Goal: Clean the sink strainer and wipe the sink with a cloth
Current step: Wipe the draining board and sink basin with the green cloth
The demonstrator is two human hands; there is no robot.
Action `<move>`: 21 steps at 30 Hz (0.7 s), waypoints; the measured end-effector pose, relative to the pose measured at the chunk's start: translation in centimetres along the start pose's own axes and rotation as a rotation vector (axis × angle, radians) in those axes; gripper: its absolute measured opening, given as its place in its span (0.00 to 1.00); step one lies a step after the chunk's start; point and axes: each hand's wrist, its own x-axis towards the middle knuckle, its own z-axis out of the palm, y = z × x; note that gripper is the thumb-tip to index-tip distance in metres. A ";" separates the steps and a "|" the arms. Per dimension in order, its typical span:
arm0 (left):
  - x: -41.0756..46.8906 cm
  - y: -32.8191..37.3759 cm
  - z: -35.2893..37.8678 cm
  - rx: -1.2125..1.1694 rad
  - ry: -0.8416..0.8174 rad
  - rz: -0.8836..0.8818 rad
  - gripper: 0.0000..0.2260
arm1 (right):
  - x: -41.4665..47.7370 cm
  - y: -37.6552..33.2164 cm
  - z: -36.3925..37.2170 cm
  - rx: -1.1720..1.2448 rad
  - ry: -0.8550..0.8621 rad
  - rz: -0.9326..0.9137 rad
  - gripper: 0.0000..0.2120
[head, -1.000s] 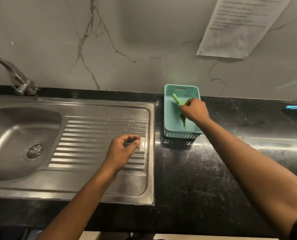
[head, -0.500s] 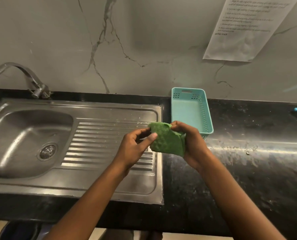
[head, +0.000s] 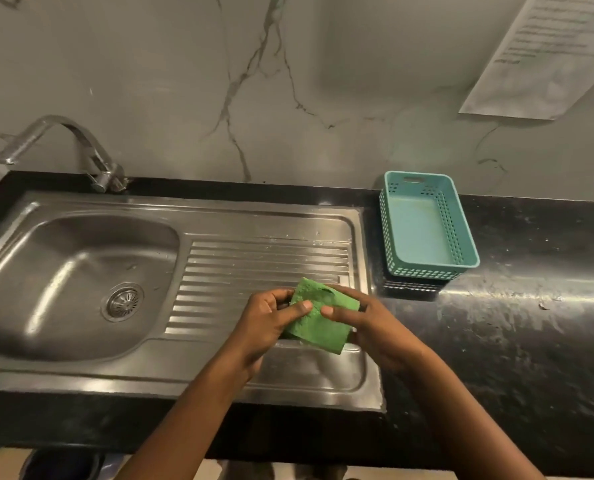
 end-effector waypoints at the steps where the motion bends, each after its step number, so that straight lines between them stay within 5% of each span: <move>1: 0.1 0.2 -0.9 0.018 -0.019 -0.013 0.08 | 0.3 0.5 0.8 0.088 -0.044 0.029 0.22; 4: 0.7 0.5 -3.8 0.105 -0.018 0.003 0.07 | 1.6 1.7 2.7 0.198 -0.016 0.009 0.10; 7: 1.5 0.4 -7.2 0.171 0.027 0.048 0.06 | 3.2 1.8 3.6 0.064 0.196 -0.095 0.04; 12: 2.5 -0.2 -12.5 0.153 0.104 0.021 0.07 | 5.5 2.7 2.0 -1.028 0.811 -0.296 0.07; 15: 2.6 -0.1 -14.2 0.175 0.104 0.024 0.06 | 7.4 5.5 2.5 -1.291 0.732 -0.211 0.10; 17: 2.7 0.2 -14.8 0.185 0.106 0.028 0.06 | 9.2 8.3 4.1 -1.374 0.684 -0.094 0.23; 21: 2.4 1.0 -15.2 0.163 0.153 0.059 0.06 | 11.8 11.2 9.9 -1.315 0.724 -0.096 0.31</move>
